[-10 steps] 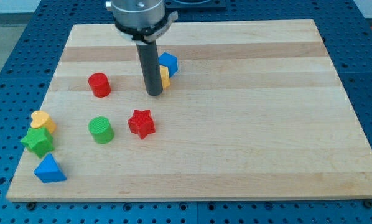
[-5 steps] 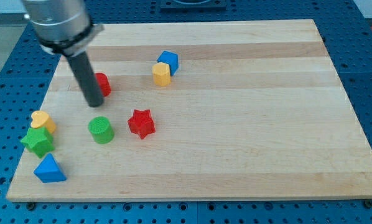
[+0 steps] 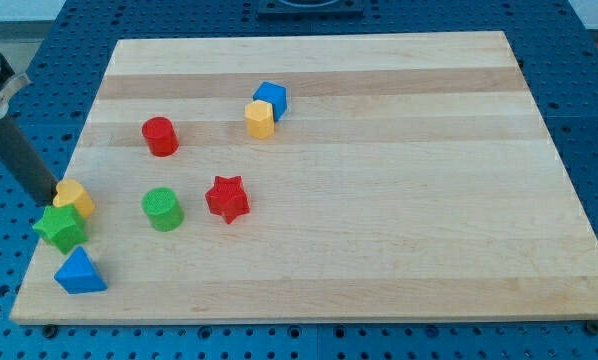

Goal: Place yellow heart vertically on top of the red star

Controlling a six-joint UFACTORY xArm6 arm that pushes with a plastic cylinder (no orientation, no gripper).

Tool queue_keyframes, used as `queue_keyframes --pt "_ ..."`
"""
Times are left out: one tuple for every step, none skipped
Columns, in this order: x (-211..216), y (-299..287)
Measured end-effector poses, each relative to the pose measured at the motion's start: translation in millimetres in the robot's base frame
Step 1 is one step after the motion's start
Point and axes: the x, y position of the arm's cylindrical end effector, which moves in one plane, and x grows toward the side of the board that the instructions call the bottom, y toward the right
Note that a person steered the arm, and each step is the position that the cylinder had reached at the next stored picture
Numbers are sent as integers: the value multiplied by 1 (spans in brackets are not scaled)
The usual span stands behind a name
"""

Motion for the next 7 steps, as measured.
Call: queue_keyframes --pt "8 0" --pt "15 27" --pt "9 58" --pt "4 97" --pt "-7 118" --pt "7 118" --pt "33 121"
